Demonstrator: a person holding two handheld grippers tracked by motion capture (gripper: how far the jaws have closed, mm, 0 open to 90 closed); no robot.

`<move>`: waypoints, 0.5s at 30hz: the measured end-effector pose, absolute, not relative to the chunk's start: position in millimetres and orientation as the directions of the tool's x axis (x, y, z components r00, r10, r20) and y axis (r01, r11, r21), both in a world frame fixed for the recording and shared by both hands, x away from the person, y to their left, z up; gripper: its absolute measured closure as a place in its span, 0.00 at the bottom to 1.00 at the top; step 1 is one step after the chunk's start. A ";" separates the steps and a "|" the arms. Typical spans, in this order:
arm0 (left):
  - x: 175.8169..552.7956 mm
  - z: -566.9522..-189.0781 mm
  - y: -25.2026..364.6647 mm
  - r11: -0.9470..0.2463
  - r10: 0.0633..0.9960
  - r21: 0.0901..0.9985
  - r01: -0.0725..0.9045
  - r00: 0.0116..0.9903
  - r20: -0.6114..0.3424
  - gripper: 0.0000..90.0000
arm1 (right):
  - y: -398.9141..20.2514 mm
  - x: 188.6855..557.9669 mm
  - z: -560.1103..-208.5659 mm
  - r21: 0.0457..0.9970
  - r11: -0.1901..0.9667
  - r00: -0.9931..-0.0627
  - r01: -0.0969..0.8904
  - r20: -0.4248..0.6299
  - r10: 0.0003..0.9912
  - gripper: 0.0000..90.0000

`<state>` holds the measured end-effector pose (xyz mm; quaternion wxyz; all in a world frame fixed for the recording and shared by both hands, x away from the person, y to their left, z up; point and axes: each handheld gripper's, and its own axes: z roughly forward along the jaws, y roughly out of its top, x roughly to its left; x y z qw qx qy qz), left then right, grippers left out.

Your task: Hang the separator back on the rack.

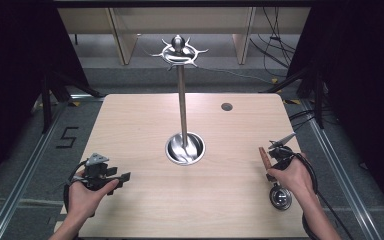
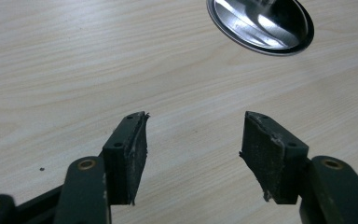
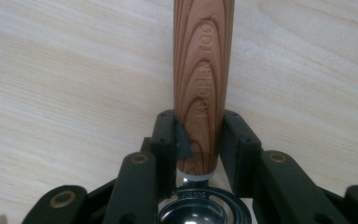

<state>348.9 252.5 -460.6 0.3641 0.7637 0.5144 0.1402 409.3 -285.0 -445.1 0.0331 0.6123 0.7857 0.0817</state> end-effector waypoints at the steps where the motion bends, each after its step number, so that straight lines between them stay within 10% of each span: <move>1: 348.9 -460.5 252.6 -0.206 0.888 0.700 0.684 0.432 -0.160 0.44 | -287.9 410.2 -443.9 0.191 0.280 -0.294 0.941 0.051 0.954 0.77; 15: 349.0 -460.6 252.7 -0.211 0.888 0.693 0.689 0.432 -0.159 0.44 | -285.4 408.1 -432.4 0.229 0.275 -0.292 0.934 0.045 0.955 0.77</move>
